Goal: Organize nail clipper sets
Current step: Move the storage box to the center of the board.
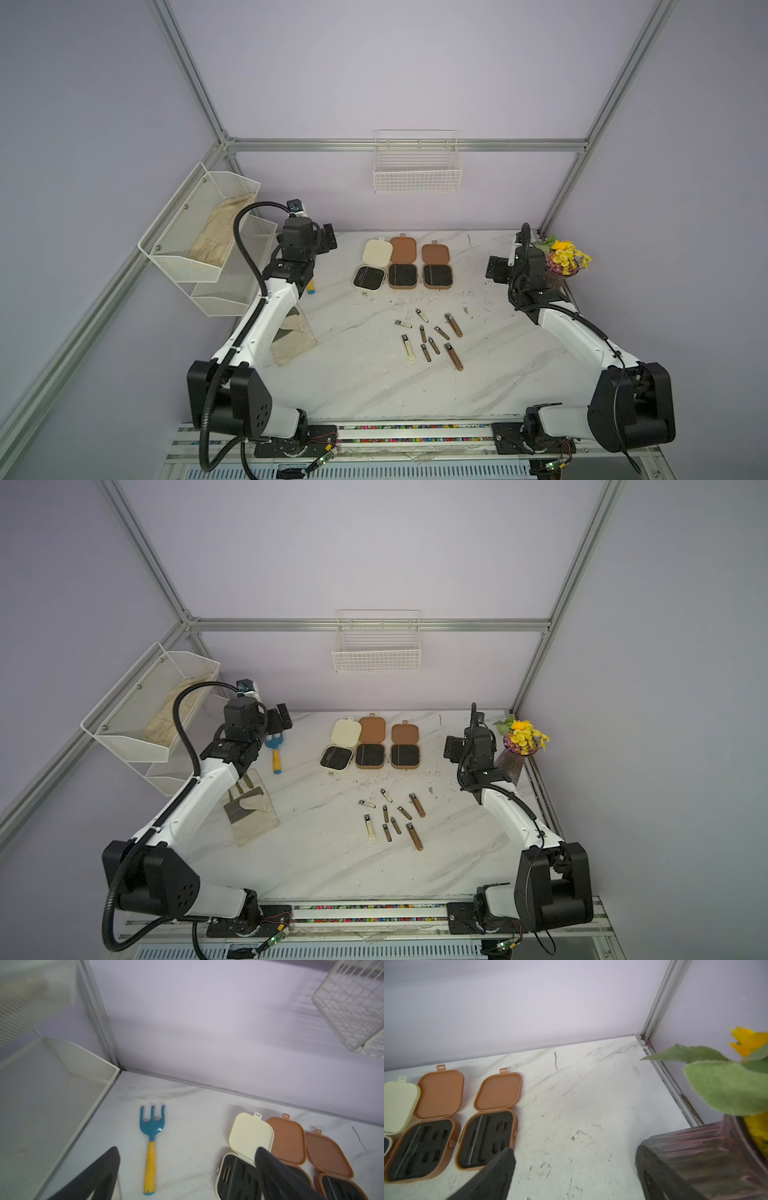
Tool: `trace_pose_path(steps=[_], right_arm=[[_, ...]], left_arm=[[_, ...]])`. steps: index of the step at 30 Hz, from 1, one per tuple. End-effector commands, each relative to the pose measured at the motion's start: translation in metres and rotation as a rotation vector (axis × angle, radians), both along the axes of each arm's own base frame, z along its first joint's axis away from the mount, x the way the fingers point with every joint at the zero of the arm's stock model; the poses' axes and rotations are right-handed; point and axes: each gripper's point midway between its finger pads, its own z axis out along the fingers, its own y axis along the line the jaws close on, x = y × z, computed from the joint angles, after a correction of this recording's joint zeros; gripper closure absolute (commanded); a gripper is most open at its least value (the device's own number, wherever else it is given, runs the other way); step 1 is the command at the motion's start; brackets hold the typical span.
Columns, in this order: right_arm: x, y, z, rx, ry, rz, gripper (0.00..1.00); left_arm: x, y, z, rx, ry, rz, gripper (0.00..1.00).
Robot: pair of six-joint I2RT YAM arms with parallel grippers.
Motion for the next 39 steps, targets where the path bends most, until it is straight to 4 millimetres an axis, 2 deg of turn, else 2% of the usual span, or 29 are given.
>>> trace_pose_path(steps=[1, 3, 5, 8, 11, 16, 24, 33, 39], right_arm=[[-0.038, 0.008, -0.031, -0.004, 0.281, 0.012, 0.12], [-0.042, 0.02, -0.025, 0.035, 0.303, 0.053, 0.13], [-0.045, 0.03, -0.032, 0.069, 0.35, 0.083, 0.15], [-0.05, 0.042, -0.036, 0.105, 0.382, 0.119, 0.17], [-0.05, 0.046, -0.041, 0.111, 0.407, 0.119, 0.23], [-0.052, 0.047, -0.053, 0.107, 0.44, 0.114, 0.3], [-0.053, 0.045, -0.059, 0.099, 0.449, 0.106, 0.36], [-0.054, 0.046, -0.061, 0.106, 0.453, 0.104, 0.42], [-0.055, 0.046, -0.061, 0.11, 0.456, 0.106, 0.46]], left_arm=[[-0.035, -0.031, -0.112, -0.1, 0.528, -0.095, 0.0], [-0.027, -0.044, -0.134, -0.095, 0.623, -0.152, 0.0], [-0.019, -0.047, -0.15, -0.058, 0.682, -0.164, 0.0], [-0.006, -0.05, -0.17, -0.033, 0.738, -0.18, 0.08], [0.008, -0.053, -0.184, -0.024, 0.756, -0.193, 0.15], [0.029, -0.053, -0.192, 0.001, 0.743, -0.186, 0.24], [0.046, -0.061, -0.187, -0.018, 0.692, -0.212, 0.3], [0.053, -0.069, -0.216, -0.032, 0.731, -0.247, 0.41], [0.054, -0.067, -0.228, -0.011, 0.742, -0.237, 0.48]])
